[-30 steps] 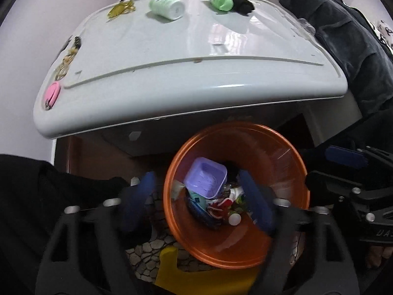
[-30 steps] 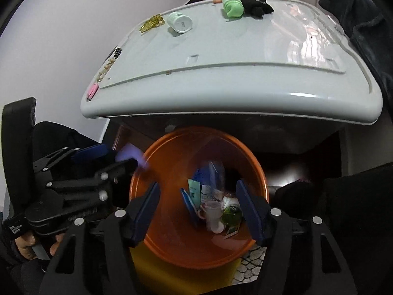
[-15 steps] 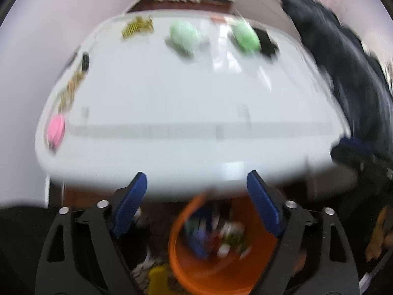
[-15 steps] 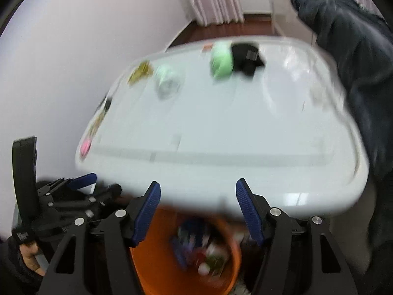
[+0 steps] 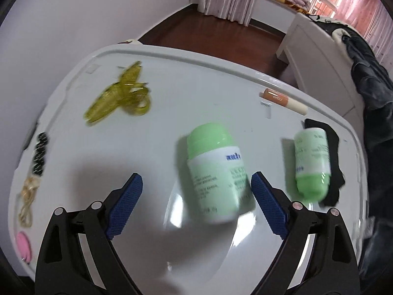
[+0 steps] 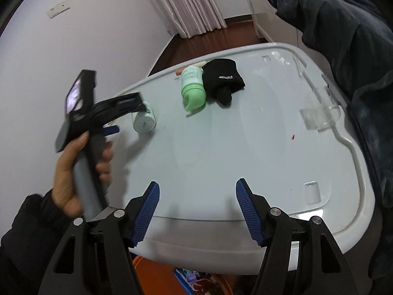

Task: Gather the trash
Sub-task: 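Grasp the green-capped bottle with the right tool while the left tool grasps the green jar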

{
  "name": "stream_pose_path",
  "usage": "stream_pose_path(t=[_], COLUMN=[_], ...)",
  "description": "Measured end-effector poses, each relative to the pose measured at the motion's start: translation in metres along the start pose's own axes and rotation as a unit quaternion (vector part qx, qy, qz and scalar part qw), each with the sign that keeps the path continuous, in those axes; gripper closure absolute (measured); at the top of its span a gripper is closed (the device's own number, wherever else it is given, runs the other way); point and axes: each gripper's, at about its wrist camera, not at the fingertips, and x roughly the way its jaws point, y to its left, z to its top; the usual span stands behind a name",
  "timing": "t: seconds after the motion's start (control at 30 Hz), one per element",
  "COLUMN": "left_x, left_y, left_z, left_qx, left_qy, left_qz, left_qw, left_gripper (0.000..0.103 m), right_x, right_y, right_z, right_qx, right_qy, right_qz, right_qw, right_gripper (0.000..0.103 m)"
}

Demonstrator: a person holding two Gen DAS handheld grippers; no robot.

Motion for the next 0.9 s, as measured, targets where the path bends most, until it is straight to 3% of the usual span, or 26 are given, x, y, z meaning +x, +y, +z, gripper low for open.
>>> stream_pose_path(t=[0.1,0.13,0.23,0.4,0.53,0.73,0.9], left_x=[0.021,0.021,0.016,0.003,-0.038,-0.103,-0.107], left_y=[-0.006,-0.010,-0.020,-0.007,0.016,0.055,0.065], left_z=[-0.003,-0.006,-0.017,-0.026,-0.049,-0.098,-0.133], left_qx=[-0.003,0.013,0.063,0.073,0.079,0.099,0.115], left_qy=[0.014,-0.009,-0.056,-0.047,-0.034,-0.015,0.002], left_qz=[0.024,0.042,0.049,0.032,0.005,-0.036,-0.048], left_qw=[0.9996,0.9990,0.9952,0.9957,0.9963,0.9943,0.9921], left_gripper=[0.016,0.021,0.056,0.057,0.057,0.057,0.056], right_x=[0.001,0.002,0.003,0.006,0.005,0.051,0.120], right_y=[-0.002,-0.001,0.002,0.009,0.018,0.059,0.064], right_z=[-0.001,-0.002,-0.003,-0.004,0.018,0.100,0.154], right_qx=[0.005,0.005,0.001,-0.012,-0.020,-0.104,-0.104], right_qy=[0.003,0.004,0.008,0.010,-0.005,0.008,0.065], right_qz=[0.006,0.006,0.009,-0.001,-0.005,-0.008,-0.054], right_qw=[1.000,1.000,1.000,1.000,1.000,0.994,0.991], right_gripper=[0.039,0.039,0.039,0.039,0.039,0.039,0.045])
